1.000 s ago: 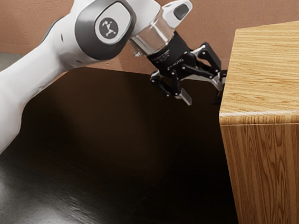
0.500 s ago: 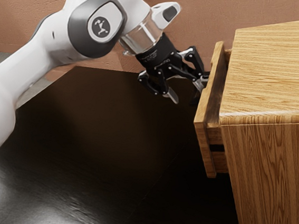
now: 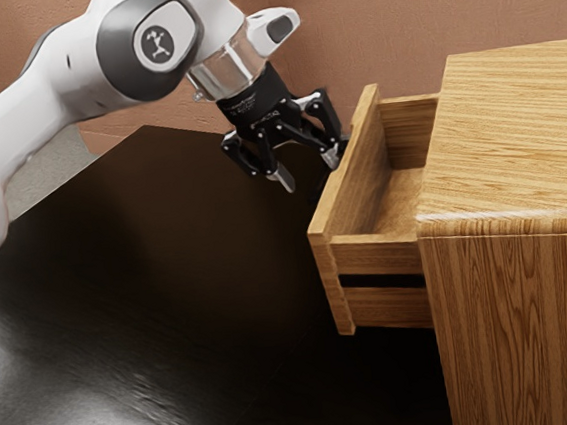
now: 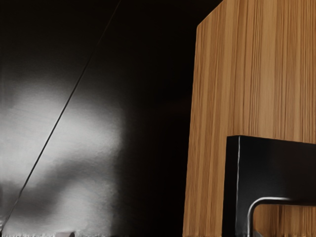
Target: Pull the drawer handle with one arm to open the drawer
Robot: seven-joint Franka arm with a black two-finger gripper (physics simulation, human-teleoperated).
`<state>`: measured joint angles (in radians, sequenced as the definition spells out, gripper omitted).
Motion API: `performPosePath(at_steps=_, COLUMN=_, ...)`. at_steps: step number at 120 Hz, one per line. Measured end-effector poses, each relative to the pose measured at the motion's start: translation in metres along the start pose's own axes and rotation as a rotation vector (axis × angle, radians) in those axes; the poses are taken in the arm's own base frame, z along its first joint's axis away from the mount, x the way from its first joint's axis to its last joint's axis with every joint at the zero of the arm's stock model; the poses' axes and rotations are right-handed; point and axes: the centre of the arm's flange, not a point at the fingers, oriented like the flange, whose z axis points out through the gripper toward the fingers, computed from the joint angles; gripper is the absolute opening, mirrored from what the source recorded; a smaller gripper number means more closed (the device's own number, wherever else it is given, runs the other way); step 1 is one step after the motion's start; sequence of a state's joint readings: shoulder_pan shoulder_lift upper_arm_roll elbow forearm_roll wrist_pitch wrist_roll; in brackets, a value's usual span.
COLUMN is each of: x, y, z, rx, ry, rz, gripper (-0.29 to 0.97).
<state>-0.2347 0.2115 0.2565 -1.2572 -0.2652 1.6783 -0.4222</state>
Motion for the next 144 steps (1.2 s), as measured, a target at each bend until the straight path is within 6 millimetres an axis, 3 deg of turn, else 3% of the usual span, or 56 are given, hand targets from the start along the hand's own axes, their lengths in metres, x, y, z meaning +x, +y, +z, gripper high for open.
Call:
performPosePath(at_steps=86, x=0.014, y=-0.081, z=-0.022, rx=0.055, ry=-0.050, rz=0.053, gripper=0.45)
performPosePath(at_steps=114, x=0.018, y=-0.117, z=-0.028, rx=0.065, ry=-0.063, rz=0.070, gripper=0.47)
performPosePath(at_steps=144, x=0.022, y=-0.137, z=-0.035, rx=0.069, ry=-0.065, rz=0.107, gripper=0.49)
